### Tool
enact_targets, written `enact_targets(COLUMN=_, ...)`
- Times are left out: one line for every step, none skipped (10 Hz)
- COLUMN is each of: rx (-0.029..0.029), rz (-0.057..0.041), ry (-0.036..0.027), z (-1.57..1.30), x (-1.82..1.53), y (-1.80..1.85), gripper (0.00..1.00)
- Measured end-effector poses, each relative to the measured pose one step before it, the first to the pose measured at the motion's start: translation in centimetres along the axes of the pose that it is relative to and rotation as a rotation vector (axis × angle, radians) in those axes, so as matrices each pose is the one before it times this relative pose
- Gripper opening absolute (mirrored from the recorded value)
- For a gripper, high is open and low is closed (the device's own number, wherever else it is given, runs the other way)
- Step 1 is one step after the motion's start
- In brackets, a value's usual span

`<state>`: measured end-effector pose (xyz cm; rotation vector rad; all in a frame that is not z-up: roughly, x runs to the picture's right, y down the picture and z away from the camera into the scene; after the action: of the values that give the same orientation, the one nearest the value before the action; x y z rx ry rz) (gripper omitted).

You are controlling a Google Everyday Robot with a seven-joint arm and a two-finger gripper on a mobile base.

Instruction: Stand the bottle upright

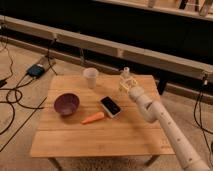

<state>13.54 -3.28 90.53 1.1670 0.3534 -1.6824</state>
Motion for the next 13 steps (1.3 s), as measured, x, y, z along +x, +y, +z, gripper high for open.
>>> enact_targets(rx=0.00010, rz=-0.00160, ry=-0.00499, z=-0.038, x=-0.442, y=0.121, gripper=0.00)
enact_targets(rx=-0.00103, rz=-0.00254, ry=-0.00737, z=-0.037, x=-0.460, y=0.166, gripper=0.00)
enact_targets(rx=-0.00137, rz=0.00137, ry=-0.00812, z=-0.028, x=-0.498, y=0.151, gripper=0.00)
enact_targets(rx=-0.00031, rz=0.00457, ry=-0.00492, z=0.003, x=-0.263, y=0.062, gripper=0.00)
enact_targets(rx=-0.00015, rz=0.00447, ry=-0.00630, z=-0.006, x=-0.303, y=0.039, gripper=0.00)
enact_targets(rx=-0.00018, rz=0.00451, ry=-0.00849, z=-0.036, x=-0.330, y=0.081, gripper=0.00)
enact_targets(rx=0.00002, rz=0.00225, ry=-0.00332, z=-0.010, x=-0.093, y=0.034, gripper=0.00)
enact_targets(rx=-0.00007, rz=0.00287, ry=-0.00533, z=-0.017, x=-0.119, y=0.073, gripper=0.00)
enact_targets(rx=-0.00019, rz=0.00053, ry=-0.00473, z=-0.018, x=-0.008, y=0.100, gripper=0.00)
enact_targets(rx=0.00056, rz=-0.00045, ry=-0.00410, z=0.014, x=0.007, y=0.033, gripper=0.00)
enact_targets(rx=0.00083, rz=-0.00168, ry=-0.00513, z=0.011, x=0.052, y=0.048, gripper=0.00)
enact_targets(rx=0.00063, rz=-0.00180, ry=-0.00654, z=-0.013, x=0.040, y=0.059, gripper=0.00)
enact_targets(rx=0.00162, rz=-0.00124, ry=-0.00481, z=-0.003, x=0.057, y=-0.003, gripper=0.00)
